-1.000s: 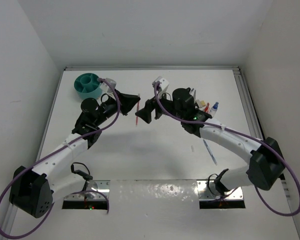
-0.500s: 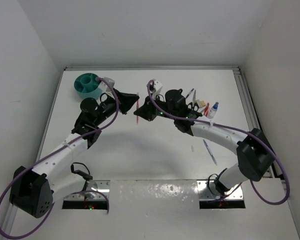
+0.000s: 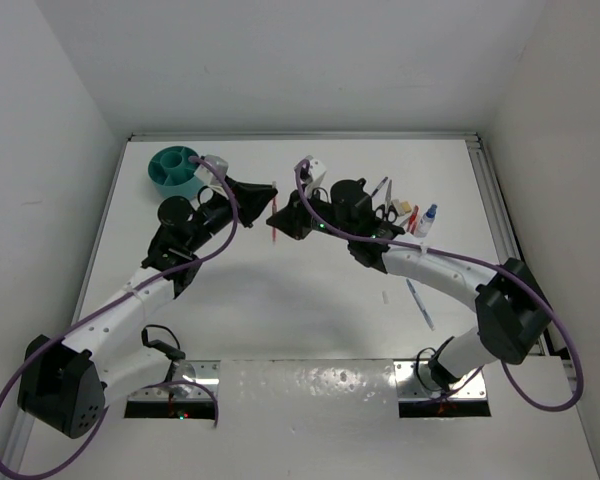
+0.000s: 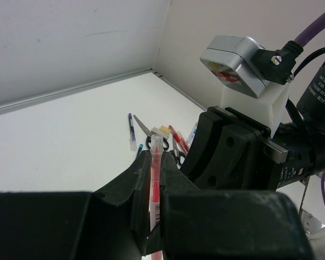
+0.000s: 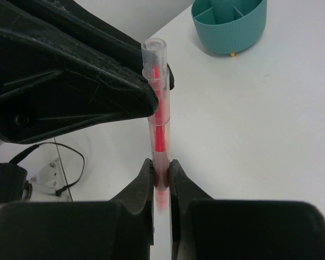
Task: Sort the stationery into containers
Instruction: Close the pen cap on the pen.
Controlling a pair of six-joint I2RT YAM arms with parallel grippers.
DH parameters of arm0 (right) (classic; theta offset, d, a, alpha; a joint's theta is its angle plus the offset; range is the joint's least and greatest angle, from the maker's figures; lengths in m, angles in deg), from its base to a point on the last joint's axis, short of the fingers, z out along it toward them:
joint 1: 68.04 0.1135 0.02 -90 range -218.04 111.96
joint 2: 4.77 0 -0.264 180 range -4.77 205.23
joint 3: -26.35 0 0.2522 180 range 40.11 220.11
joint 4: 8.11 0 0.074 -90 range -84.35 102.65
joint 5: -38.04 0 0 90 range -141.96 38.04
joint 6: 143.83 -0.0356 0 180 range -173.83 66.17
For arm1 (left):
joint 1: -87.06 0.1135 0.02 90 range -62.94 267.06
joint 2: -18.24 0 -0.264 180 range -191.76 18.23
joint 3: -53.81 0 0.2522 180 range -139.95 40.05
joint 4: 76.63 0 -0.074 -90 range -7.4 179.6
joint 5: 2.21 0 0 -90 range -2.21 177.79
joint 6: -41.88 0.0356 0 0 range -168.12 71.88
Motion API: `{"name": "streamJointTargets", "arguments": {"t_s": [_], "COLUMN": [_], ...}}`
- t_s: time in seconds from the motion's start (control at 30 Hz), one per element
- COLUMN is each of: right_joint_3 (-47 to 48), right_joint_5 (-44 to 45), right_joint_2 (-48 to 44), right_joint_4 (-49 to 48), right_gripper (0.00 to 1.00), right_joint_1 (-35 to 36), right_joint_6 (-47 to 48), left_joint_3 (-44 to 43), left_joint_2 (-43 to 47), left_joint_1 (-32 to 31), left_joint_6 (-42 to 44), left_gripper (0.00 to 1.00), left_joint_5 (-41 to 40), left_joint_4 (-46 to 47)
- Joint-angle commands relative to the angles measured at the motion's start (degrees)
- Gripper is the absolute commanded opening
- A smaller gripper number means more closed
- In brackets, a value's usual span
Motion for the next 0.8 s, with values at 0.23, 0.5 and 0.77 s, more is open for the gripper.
{"name": "streamJointTargets", "arguments": {"t_s": [0.23,0.5,0.77], "right_joint_3": [5.8,5.71,7.12], "right_joint_5": [6.89,7.15,6.54], "right_joint_2": [-4.89,-5.07,-4.72], "right_joint_4": [-13.99,-14.86,-14.25], "right_gripper": [0.0,0.0,0.0], "right_joint_1": [-1.34,-1.34,-1.61], "right_joint_6": [2.07,2.6,3.74], "left_joint_3": [1.16,1.25,0.99], "left_joint_2": [-0.57,-0.66,-0.84], "left_joint_1": [0.13,0.22,0.22], "left_joint_6": [2.51,2.95,3.13], "left_gripper": [0.0,0.0,0.0], "left_joint_5": [2.33,1.98,1.63], "left_joint_4": [-5.72,-6.25,-6.87]}}
